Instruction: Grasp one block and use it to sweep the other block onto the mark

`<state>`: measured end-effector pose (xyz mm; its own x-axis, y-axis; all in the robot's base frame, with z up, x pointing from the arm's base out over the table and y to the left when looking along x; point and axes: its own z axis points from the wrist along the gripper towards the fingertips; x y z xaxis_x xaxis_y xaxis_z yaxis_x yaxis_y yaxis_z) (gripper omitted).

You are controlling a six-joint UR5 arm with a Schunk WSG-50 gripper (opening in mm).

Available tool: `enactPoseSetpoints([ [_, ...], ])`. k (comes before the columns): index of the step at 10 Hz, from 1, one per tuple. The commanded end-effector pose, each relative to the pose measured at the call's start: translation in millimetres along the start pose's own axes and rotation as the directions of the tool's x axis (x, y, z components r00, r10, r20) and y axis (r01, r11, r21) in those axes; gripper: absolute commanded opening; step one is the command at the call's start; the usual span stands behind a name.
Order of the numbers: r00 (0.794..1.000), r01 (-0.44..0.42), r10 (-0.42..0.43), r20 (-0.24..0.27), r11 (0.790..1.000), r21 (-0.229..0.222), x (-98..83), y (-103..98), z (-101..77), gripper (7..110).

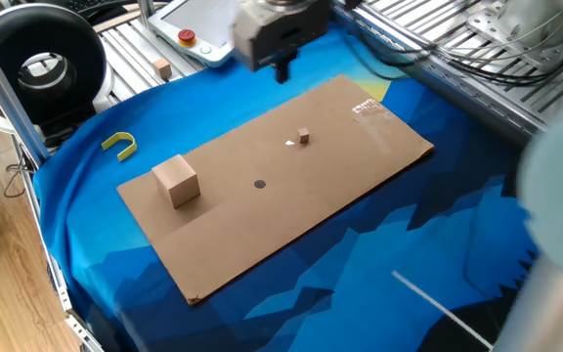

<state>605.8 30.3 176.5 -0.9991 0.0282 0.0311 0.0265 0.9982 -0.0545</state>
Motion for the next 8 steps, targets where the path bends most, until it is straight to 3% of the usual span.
enactPoseSetpoints([
  [1, 1.000, 0.025, -0.025, -0.003, 0.999, -0.022, -45.4, 58.0, 24.2, 7],
  [3, 0.999, -0.031, 0.033, 0.040, 0.999, -0.042, -64.3, 112.6, 33.4, 7],
  [4, 0.997, -0.059, 0.063, 0.042, 0.995, -0.086, -62.3, 146.9, 37.7, 7],
  [5, 0.994, -0.071, 0.080, 0.069, 0.989, -0.126, -62.7, 167.5, 44.5, 7],
  [6, 0.994, -0.055, 0.067, 0.083, 0.988, -0.143, -58.4, 182.9, 49.2, 7],
  [8, 0.996, -0.072, 0.080, 0.046, 0.983, -0.167, -35.5, 208.4, 63.8, 7],
])
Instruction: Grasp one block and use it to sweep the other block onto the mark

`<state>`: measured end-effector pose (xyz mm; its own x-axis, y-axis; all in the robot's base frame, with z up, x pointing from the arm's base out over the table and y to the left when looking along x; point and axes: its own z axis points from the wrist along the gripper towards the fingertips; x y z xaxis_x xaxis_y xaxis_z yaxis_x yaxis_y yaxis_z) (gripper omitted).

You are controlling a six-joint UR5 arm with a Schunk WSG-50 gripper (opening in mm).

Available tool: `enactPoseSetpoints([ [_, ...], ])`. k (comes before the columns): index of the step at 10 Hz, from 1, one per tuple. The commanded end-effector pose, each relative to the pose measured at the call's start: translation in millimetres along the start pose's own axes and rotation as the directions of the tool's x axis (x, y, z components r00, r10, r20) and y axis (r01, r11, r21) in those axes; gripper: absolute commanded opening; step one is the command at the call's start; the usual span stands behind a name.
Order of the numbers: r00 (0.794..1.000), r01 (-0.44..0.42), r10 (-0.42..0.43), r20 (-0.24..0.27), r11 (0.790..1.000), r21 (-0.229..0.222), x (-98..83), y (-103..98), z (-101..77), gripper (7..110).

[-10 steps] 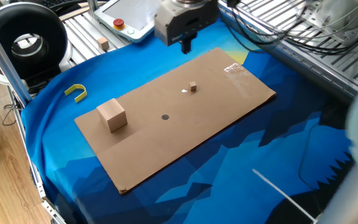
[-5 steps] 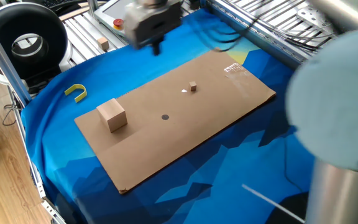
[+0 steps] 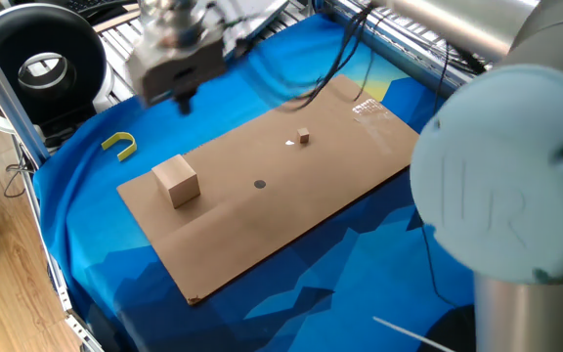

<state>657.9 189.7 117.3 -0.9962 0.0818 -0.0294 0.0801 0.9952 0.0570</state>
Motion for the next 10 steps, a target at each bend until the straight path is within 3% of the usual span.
enactPoseSetpoints([
  [1, 0.999, -0.033, 0.032, -0.008, 0.998, -0.049, 19.6, 43.1, 24.7, 7],
  [5, 0.999, -0.040, 0.040, -0.016, 0.998, -0.051, 34.3, 51.4, 25.7, 7],
  [7, 1.000, -0.025, 0.026, 0.012, 0.999, -0.024, 20.3, 39.8, 29.6, 7],
  [9, 0.998, 0.055, -0.055, 0.026, 0.998, 0.001, 11.2, 31.0, 34.6, 7],
  [10, 0.995, 0.097, -0.097, 0.019, 0.995, 0.008, 10.5, 27.8, 34.2, 66],
])
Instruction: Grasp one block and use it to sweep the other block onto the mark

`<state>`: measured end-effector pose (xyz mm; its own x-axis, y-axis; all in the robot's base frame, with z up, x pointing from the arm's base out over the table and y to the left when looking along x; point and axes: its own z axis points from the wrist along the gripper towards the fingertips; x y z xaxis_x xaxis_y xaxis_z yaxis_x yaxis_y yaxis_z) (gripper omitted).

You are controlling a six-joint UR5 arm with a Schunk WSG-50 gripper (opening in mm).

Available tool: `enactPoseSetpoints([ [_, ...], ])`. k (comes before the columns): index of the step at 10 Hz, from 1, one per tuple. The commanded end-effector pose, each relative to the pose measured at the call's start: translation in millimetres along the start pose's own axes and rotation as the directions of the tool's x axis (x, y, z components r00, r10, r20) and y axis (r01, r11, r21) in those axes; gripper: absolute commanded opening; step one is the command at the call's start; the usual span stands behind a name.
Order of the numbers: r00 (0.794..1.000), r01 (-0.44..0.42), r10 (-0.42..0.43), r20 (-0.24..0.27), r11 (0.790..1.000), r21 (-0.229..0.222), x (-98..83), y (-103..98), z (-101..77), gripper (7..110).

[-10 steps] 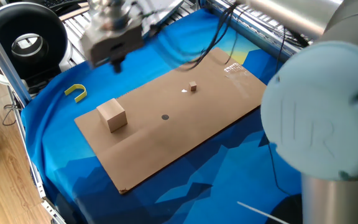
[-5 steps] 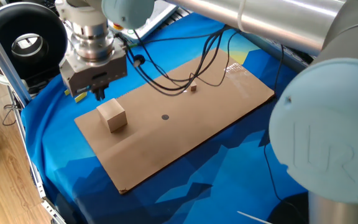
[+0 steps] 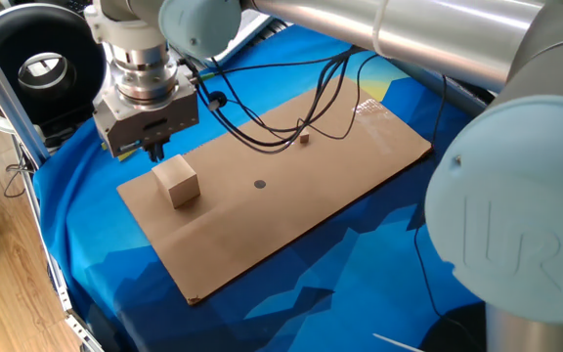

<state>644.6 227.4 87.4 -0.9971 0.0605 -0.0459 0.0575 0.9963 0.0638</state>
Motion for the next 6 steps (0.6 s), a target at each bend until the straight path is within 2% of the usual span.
enactPoseSetpoints([
  [1, 0.992, 0.122, -0.122, -0.014, 0.993, 0.006, -3.9, -7.0, -0.4, 66],
  [3, 0.997, 0.072, -0.071, -0.032, 0.997, 0.030, -4.0, -17.5, -1.9, 66],
  [5, 1.000, 0.004, -0.004, -0.012, 1.000, 0.010, -10.6, -12.2, 11.9, 66],
  [6, 0.998, -0.055, 0.055, -0.003, 0.998, -0.013, -14.7, -7.1, 22.2, 88],
])
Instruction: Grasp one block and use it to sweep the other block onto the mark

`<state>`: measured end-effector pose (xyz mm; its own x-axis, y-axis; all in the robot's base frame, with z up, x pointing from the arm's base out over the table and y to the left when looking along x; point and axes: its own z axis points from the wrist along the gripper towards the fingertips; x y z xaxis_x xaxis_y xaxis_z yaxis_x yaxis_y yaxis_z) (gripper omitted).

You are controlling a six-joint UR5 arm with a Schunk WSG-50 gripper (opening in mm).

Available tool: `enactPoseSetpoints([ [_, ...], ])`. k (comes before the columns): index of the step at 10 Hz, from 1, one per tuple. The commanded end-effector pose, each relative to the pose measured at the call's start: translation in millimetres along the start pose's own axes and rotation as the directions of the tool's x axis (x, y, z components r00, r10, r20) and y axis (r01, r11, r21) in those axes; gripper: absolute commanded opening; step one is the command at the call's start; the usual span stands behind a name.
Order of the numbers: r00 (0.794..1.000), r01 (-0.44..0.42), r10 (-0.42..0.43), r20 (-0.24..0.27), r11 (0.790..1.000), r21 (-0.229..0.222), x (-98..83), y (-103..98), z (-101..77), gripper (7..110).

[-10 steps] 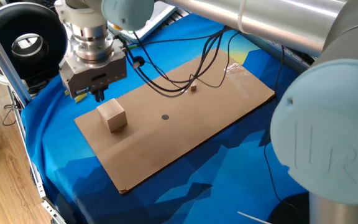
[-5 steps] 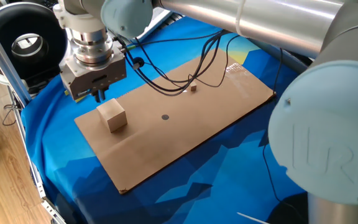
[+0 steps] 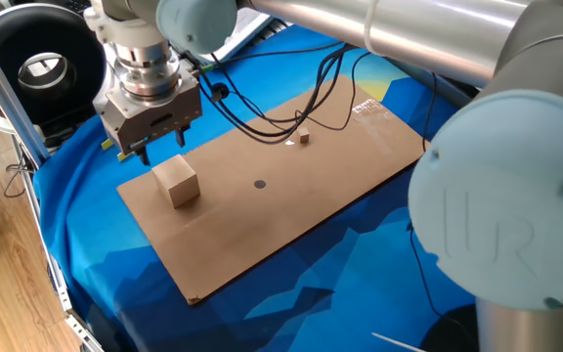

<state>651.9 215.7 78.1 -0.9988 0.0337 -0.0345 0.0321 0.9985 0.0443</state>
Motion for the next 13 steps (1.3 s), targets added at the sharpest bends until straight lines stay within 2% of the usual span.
enactPoseSetpoints([
  [1, 0.993, -0.120, 0.119, -0.005, 0.992, -0.033, -4.7, 5.4, 18.3, 88],
  [2, 0.989, -0.144, 0.144, -0.026, 0.989, 0.019, 1.5, -8.5, 22.3, 88],
  [3, 0.986, -0.160, 0.162, -0.045, 0.986, 0.044, 7.1, -14.6, 24.2, 88],
  [4, 0.983, -0.171, 0.172, -0.061, 0.985, 0.025, 11.6, -7.9, 25.9, 88],
  [5, 0.982, -0.174, 0.176, -0.072, 0.984, 0.026, 14.7, -8.0, 26.7, 88],
  [8, 0.984, -0.166, 0.166, -0.069, 0.986, 0.013, 13.8, -5.3, 31.5, 88],
  [10, 0.983, -0.170, 0.171, -0.069, 0.985, 0.026, 16.5, -7.2, 35.8, 88],
  [11, 0.983, -0.166, 0.168, -0.073, 0.986, 0.031, 19.6, -7.3, 37.7, 66],
  [13, 0.987, -0.141, 0.143, -0.078, 0.990, 0.029, 27.8, -2.8, 42.1, 66],
])
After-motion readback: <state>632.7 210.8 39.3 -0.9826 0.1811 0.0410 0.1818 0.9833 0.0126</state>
